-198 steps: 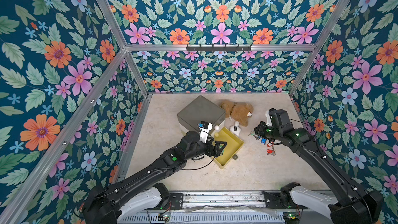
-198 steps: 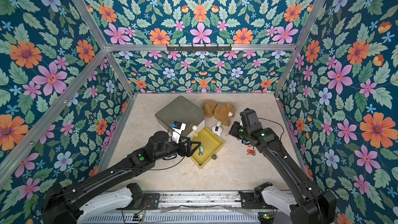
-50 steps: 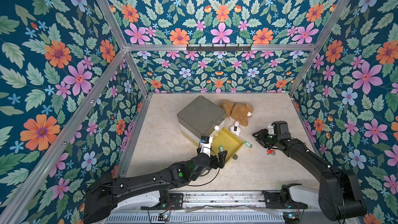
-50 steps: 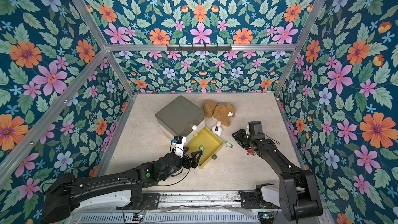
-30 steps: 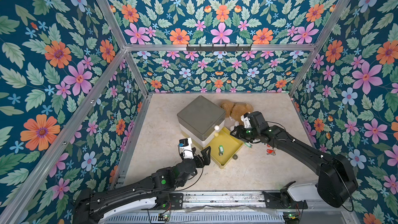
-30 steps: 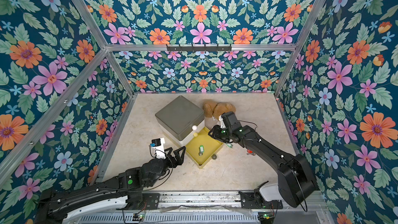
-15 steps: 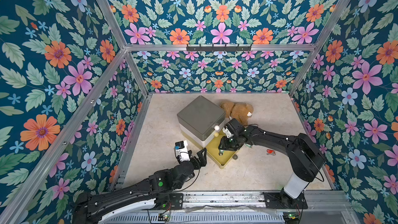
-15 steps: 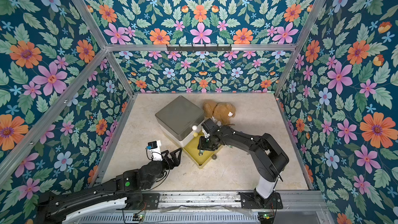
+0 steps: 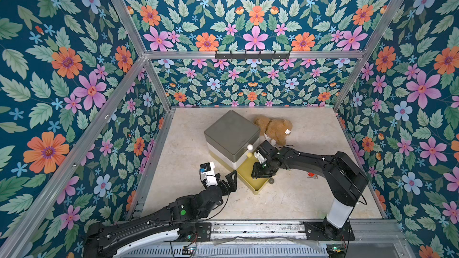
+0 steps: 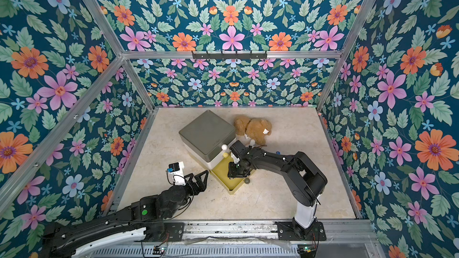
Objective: Take the keys out of the drawer
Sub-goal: Pick up the key from the drawer.
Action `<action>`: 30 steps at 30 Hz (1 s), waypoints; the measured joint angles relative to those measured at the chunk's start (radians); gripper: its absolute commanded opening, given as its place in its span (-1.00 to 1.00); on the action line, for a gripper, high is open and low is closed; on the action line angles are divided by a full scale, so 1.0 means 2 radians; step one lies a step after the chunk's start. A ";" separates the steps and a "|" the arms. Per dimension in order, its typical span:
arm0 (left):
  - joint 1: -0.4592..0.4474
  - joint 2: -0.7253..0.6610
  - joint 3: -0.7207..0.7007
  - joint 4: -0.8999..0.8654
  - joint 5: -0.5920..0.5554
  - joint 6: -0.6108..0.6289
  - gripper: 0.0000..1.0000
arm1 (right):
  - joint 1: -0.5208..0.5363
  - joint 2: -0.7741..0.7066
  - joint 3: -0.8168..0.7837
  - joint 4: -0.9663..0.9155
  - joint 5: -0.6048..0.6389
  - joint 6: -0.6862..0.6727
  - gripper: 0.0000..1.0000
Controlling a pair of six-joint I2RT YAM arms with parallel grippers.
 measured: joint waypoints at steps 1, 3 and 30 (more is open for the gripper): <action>0.000 0.001 0.000 0.000 0.000 0.000 0.98 | 0.000 0.000 0.000 0.000 0.000 -0.002 -0.19; 0.000 0.004 0.000 0.000 0.001 0.000 0.99 | 0.000 0.001 0.001 0.000 0.001 -0.002 -0.21; 0.000 0.001 -0.005 0.000 -0.001 -0.014 0.99 | 0.009 0.019 0.016 -0.010 0.054 -0.029 -0.61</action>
